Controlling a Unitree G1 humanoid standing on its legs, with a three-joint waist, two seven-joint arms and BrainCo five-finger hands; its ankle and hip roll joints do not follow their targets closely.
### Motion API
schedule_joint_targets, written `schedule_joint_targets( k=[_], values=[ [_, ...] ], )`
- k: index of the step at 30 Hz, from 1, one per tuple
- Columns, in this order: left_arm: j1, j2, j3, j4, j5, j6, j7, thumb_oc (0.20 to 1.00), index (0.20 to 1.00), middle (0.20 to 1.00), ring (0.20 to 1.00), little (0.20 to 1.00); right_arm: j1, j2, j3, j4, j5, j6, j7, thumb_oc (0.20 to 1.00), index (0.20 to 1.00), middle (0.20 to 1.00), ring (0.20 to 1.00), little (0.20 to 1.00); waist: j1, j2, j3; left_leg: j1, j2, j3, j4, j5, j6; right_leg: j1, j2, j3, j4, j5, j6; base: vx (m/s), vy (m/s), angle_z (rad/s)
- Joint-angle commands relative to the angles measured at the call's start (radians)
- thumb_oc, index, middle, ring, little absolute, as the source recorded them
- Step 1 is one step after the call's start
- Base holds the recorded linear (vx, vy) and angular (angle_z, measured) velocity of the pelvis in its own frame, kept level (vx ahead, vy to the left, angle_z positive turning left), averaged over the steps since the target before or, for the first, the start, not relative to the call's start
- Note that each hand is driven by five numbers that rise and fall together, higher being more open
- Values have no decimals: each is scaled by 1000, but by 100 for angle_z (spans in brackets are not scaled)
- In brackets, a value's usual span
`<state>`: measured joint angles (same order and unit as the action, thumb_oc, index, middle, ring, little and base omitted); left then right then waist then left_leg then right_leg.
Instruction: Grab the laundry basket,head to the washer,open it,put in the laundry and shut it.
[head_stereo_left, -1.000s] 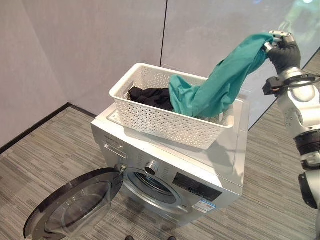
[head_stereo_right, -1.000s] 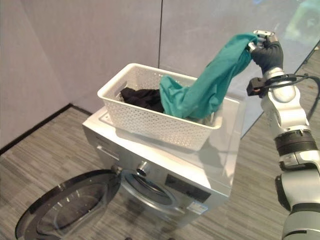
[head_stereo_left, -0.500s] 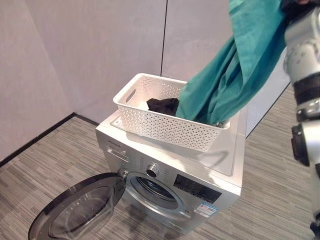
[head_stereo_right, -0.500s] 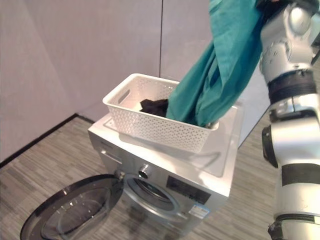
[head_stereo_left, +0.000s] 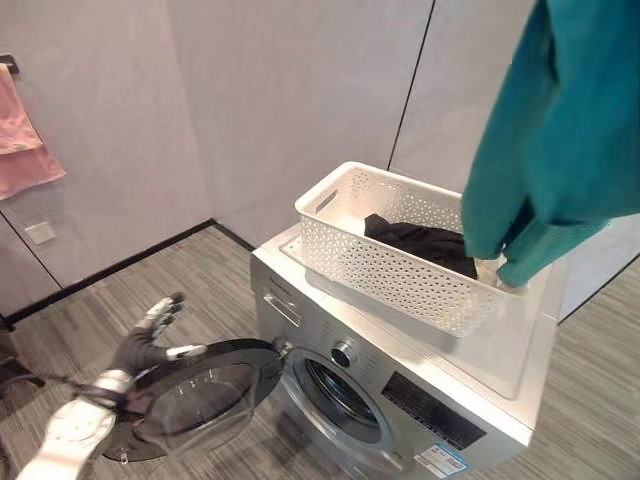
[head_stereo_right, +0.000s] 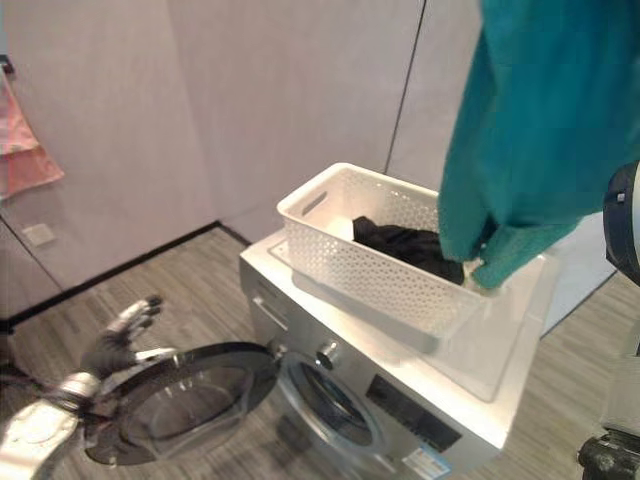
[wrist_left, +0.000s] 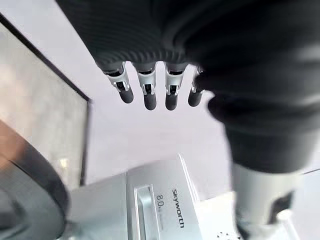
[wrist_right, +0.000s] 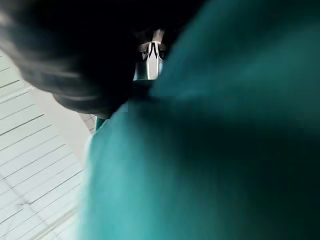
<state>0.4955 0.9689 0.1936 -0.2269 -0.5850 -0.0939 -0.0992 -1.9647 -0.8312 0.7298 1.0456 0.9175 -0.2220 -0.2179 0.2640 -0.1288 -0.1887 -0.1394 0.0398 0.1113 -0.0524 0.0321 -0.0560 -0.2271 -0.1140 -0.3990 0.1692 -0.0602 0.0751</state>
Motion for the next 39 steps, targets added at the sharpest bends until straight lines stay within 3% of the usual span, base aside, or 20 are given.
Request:
schedule_joint_targets(
  k=[1,6,9,10,11,12,14,17,18,25,31,35,39],
  values=[
    [-74,46,85,-64,-238,-94,-19,1000,1000,1000,1000,1000,-123,0,15,57,-5,-60,-23,200,200,200,200,200,-8,-118,-22,18,-63,20,-35,36,-4,153,12,40,-256,186,91,32,0,17],
    [-173,83,71,-146,-350,-135,-33,1000,1000,1000,1000,1000,-104,34,4,32,7,-89,-39,200,200,200,200,200,-5,-136,-28,13,-67,6,-35,37,-4,157,11,30,-256,181,88,22,-3,13],
    [-431,78,-202,-201,-409,-142,-39,1000,1000,1000,1000,1000,-77,146,6,15,30,-108,-41,200,200,200,200,200,-38,-145,-38,12,-68,-7,-35,38,-6,166,13,21,-256,175,80,15,-9,10],
    [-498,36,-270,-183,-413,-150,-29,1000,1000,1000,1000,1000,-82,166,10,2,20,-114,-51,200,200,200,200,200,-50,-147,-41,17,-65,-4,-35,32,-8,169,15,26,-256,170,79,0,0,0],
    [-597,-71,-408,-107,-409,-144,-10,1000,1000,1000,1000,1000,-83,224,7,-36,18,-140,-77,200,200,200,200,200,-76,-152,-51,18,-62,6,-35,36,-7,164,16,38,-256,174,75,1,-13,-11],
    [-631,-90,-451,-79,-394,-140,-6,1000,1000,1000,1000,1000,-91,248,10,-33,19,-143,-88,200,200,200,200,200,-84,-153,-56,18,-60,11,-35,35,-7,162,17,42,-256,174,74,-20,-6,-15],
    [-704,-122,-521,-18,-357,-134,7,1000,1000,1000,1000,1000,-114,283,32,-23,7,-139,-99,200,200,200,200,200,-107,-153,-69,20,-57,20,-35,34,-9,158,20,52,-256,176,73,-13,3,-26],
    [-729,-143,-544,18,-349,-133,14,1000,1000,1000,1000,1000,-118,286,34,-26,5,-141,-103,200,200,200,200,200,-113,-152,-74,20,-56,22,-35,33,-10,157,22,57,-256,177,72,-2,4,-16],
    [-769,-199,-575,103,-297,-132,54,1000,1000,1000,1000,1000,-128,291,45,-40,-11,-146,-116,200,200,200,200,200,-137,-152,-84,26,-52,31,-35,31,-10,158,25,67,-256,176,71,-20,-10,4],
    [-715,-209,-508,64,-233,-149,71,1000,1000,1000,1000,1000,-190,237,119,-13,-46,-146,-137,200,200,200,200,200,-149,-150,-88,36,-43,54,-35,25,-8,153,32,84,-256,179,73,-14,-8,-13],
    [-556,-172,-332,-70,-134,-174,96,1000,1000,1000,1000,1000,-235,189,171,48,-54,-141,-126,200,200,200,200,200,-142,-156,-88,37,-37,62,-35,23,-8,145,37,94,-256,179,75,-7,-4,-8],
    [-571,-198,-323,-43,-83,-179,137,1000,1000,1000,1000,1000,-230,200,168,47,-60,-144,-132,200,200,200,200,200,-146,-159,-84,37,-35,63,-35,24,-9,146,38,97,-256,179,73,-21,-12,3],
    [-623,-209,-379,-1,-65,-170,137,1000,1000,1000,1000,1000,-209,221,151,36,-59,-148,-138,200,200,200,200,200,-155,-157,-85,40,-32,64,-35,25,-9,149,40,102,-256,180,72,0,0,0]
  ],
)
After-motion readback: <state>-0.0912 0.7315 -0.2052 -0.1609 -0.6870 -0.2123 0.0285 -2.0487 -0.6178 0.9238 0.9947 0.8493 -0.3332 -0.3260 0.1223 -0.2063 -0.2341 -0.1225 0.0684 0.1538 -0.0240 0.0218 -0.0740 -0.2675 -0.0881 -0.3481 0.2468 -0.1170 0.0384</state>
